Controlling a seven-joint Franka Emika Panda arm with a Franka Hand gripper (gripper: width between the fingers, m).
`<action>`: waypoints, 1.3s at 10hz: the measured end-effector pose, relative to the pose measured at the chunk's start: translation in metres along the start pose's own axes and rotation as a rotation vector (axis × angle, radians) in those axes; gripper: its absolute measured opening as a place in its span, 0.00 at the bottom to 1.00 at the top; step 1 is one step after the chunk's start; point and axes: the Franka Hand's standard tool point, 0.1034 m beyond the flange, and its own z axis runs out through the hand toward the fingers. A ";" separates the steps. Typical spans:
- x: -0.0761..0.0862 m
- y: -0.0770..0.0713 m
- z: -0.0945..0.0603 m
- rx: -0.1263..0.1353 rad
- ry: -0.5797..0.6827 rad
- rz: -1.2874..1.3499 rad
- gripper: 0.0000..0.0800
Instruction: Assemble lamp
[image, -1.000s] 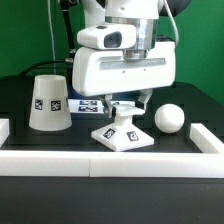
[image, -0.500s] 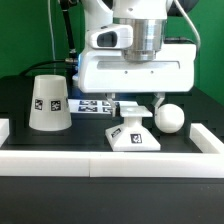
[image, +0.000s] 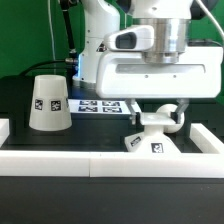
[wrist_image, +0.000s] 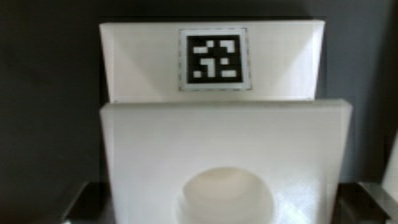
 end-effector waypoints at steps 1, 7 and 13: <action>0.004 -0.004 0.000 0.001 0.005 -0.007 0.67; 0.026 -0.035 0.001 0.006 0.005 -0.038 0.67; 0.026 -0.035 0.002 0.004 0.007 -0.038 0.84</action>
Offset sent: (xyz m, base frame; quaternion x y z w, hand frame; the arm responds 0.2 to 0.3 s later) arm 0.0343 0.0172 -0.0107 0.0096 0.0151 -0.0302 0.9994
